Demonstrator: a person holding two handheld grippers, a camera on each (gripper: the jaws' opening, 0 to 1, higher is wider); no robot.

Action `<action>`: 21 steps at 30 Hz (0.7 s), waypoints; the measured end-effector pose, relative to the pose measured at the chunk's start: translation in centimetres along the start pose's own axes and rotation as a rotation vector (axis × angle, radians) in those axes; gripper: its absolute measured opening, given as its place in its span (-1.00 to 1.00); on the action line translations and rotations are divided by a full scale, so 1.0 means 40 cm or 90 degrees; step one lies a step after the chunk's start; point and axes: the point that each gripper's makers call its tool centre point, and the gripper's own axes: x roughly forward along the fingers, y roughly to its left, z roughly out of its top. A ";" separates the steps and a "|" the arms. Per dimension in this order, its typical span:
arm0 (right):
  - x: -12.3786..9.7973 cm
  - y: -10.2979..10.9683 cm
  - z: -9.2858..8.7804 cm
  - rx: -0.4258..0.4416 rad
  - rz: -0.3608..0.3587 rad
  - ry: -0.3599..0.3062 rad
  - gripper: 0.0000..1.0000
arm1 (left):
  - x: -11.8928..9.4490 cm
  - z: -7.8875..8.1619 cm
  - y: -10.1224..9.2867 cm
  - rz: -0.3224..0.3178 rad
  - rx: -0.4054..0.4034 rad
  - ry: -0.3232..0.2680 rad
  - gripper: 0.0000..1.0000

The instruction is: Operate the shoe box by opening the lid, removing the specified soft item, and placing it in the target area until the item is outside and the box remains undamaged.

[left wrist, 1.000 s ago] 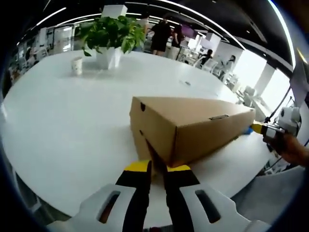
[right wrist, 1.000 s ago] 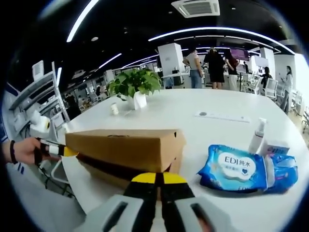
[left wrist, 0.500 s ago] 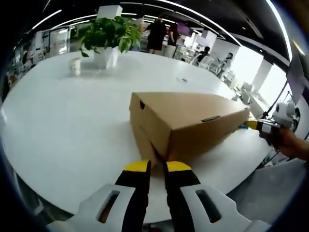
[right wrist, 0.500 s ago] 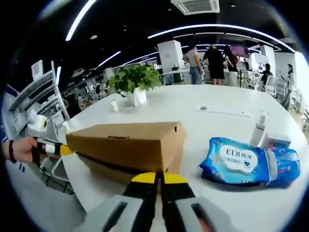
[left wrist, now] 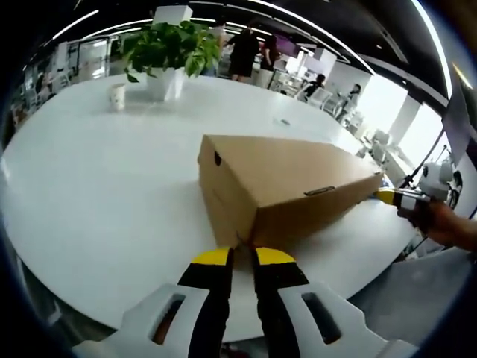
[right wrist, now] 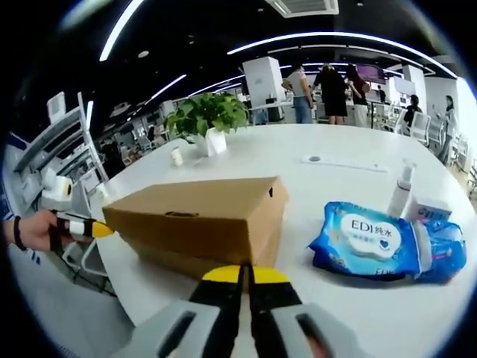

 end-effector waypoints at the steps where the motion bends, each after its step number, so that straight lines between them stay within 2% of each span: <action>1: 0.001 -0.001 -0.002 0.002 0.003 0.002 -1.00 | 0.000 -0.001 0.000 0.000 -0.001 0.001 -0.83; 21: -0.015 -0.019 -0.016 -0.002 0.003 0.016 -0.98 | -0.024 -0.015 0.027 0.012 -0.023 -0.004 -0.83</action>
